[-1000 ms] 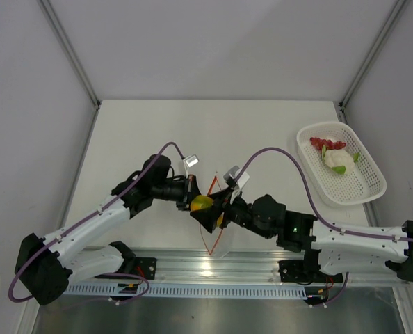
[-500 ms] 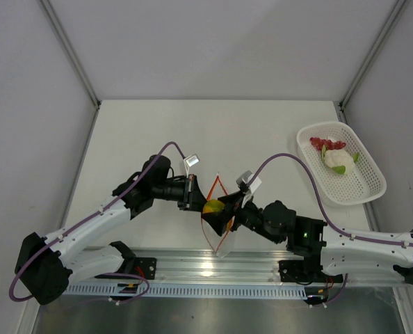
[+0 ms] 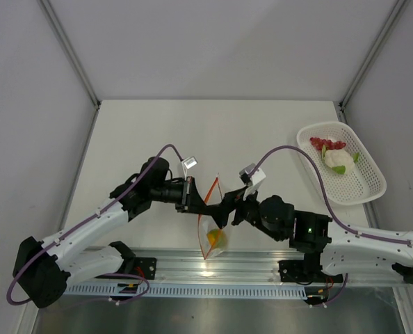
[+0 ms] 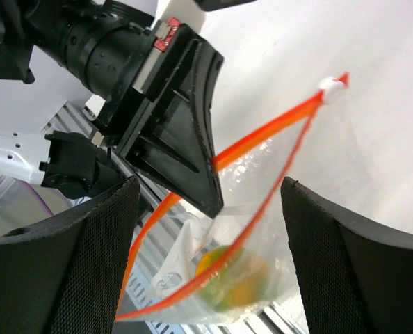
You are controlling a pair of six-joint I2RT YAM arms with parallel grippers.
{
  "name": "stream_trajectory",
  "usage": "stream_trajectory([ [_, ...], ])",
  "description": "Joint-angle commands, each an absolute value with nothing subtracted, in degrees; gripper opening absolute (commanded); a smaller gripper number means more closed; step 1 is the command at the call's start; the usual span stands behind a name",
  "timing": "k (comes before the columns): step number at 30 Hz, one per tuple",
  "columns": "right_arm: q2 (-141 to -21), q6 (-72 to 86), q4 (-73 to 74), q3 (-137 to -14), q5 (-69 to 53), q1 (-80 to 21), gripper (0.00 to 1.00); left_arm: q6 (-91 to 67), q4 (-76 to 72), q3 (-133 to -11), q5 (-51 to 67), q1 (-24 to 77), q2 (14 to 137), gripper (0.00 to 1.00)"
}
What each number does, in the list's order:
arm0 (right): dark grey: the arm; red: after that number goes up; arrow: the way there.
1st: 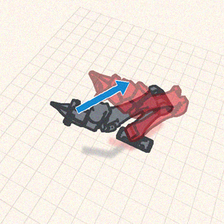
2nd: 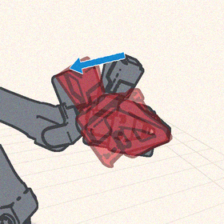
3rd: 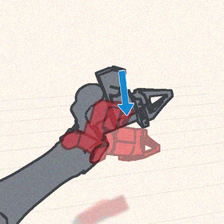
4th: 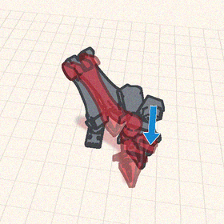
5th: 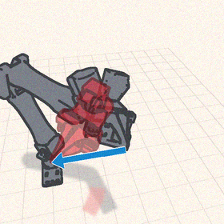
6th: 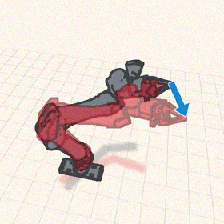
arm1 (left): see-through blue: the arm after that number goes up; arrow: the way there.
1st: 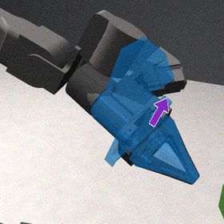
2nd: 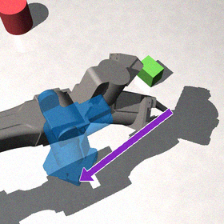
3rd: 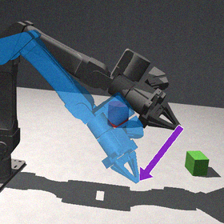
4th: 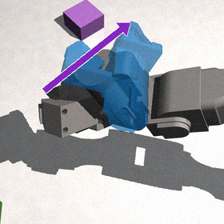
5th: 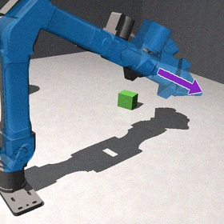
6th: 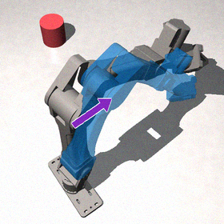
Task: Place the food in the zip-top bag and seal the zipper
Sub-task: Place the fake fruit in the zipper food storage bag, then pick up the fake vegetable from the bin.
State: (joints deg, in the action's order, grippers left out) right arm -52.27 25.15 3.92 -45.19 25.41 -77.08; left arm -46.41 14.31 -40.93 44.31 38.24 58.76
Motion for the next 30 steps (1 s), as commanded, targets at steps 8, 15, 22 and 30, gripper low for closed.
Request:
stream_trajectory([
  [8, -42.5, 38.1, 21.3, -51.1, 43.6, -76.4, 0.91, -42.8, 19.2, -44.1, 39.5, 38.6, 55.6, 0.01],
  [15, -37.9, 44.4, 40.7, -54.8, 49.3, -63.7, 0.97, -41.4, 22.0, -44.5, 36.7, 38.7, 53.0, 0.00],
  [22, -40.2, 39.2, 42.1, -56.4, 36.2, -41.6, 0.97, -41.5, 22.3, -44.3, 36.2, 38.6, 51.0, 0.01],
  [30, -55.2, 37.6, 35.7, -59.8, 22.5, -22.0, 0.97, -38.7, 26.0, -49.1, 37.4, 38.6, 52.0, 0.01],
])
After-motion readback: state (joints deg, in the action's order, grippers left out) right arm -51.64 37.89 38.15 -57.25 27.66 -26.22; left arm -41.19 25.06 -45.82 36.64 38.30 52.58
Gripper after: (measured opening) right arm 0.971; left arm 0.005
